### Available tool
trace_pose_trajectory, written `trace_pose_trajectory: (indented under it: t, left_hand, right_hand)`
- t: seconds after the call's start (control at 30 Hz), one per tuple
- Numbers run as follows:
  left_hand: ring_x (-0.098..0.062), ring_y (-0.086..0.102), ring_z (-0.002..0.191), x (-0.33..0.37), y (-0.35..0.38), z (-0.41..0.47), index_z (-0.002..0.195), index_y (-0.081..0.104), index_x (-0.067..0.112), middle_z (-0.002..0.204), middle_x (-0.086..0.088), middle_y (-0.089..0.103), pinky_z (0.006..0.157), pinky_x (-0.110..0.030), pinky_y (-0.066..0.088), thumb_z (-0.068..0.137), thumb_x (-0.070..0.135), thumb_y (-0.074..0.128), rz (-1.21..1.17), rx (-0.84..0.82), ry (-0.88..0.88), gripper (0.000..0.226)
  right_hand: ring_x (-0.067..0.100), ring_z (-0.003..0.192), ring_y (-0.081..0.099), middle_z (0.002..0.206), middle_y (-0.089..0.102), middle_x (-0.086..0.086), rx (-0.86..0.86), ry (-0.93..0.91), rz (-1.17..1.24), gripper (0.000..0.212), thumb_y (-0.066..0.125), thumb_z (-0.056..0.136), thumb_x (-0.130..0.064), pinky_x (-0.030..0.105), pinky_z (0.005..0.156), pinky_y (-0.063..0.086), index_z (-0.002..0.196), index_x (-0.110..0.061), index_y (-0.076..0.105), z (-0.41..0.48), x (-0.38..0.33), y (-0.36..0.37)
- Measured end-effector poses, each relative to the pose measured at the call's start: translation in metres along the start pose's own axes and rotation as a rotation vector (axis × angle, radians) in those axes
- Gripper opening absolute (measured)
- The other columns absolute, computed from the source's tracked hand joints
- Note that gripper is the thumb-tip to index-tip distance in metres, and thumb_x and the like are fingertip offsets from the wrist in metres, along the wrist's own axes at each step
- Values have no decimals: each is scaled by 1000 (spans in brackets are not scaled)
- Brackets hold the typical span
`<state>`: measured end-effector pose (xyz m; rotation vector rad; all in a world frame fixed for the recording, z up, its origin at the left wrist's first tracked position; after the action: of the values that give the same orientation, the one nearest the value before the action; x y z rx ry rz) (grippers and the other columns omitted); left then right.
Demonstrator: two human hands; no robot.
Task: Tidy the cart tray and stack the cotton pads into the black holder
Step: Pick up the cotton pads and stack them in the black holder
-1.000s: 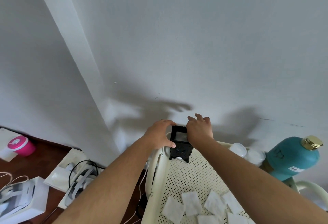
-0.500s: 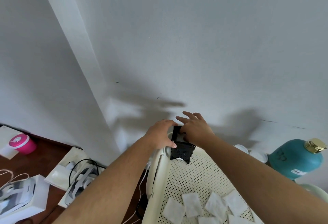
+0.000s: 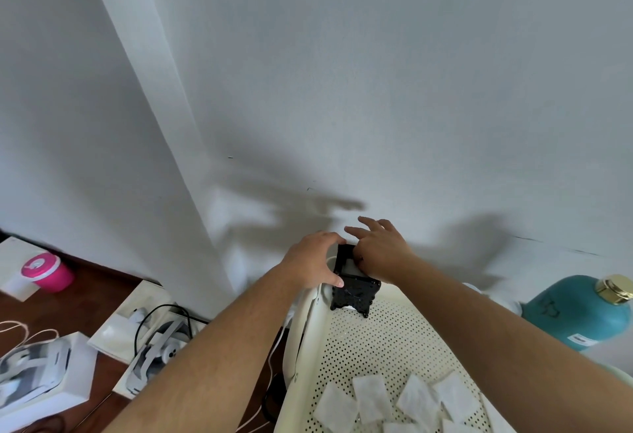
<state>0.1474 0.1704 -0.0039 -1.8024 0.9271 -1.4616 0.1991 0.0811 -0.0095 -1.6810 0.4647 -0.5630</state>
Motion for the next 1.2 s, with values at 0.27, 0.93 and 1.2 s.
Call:
trace_pose_trajectory:
  t: [0.27, 0.93, 1.2]
  left_hand:
    - [-20, 43, 126, 1, 1, 0, 133, 44, 28, 139, 1, 46, 104, -43, 38, 62, 26, 83, 12, -9, -1, 82]
    - [-27, 56, 86, 33, 119, -95, 95, 53, 5, 98, -11, 59, 70, -37, 44, 86, 8, 44, 360, -176, 216, 14]
    - [-26, 51, 101, -1, 150, -110, 108, 52, 6, 113, -10, 50, 79, -36, 42, 84, 12, 53, 495, -324, 100, 25]
  right_hand:
    - [21, 144, 16, 154, 30, -5, 9, 61, 265, 29, 47, 86, -20, 41, 112, 18, 97, -29, 72, -12, 12, -5]
    - [17, 111, 51, 122, 62, -8, -98, 161, 496, 28, 55, 86, -27, 33, 93, 41, 113, -29, 60, -148, -36, 110]
    - [23, 113, 49, 121, 59, 1, -176, 117, 340, 47, 62, 84, -24, 35, 92, 37, 128, -25, 45, -142, -68, 131]
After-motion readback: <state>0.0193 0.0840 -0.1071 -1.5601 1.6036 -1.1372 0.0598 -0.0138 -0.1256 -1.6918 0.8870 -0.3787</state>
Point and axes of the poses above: each hand's wrist, its own z-axis towards the middle knuckle, its own y-axis out of the palm, x = y × z, the point moved 8 cm from there along z, towards the middle knuckle
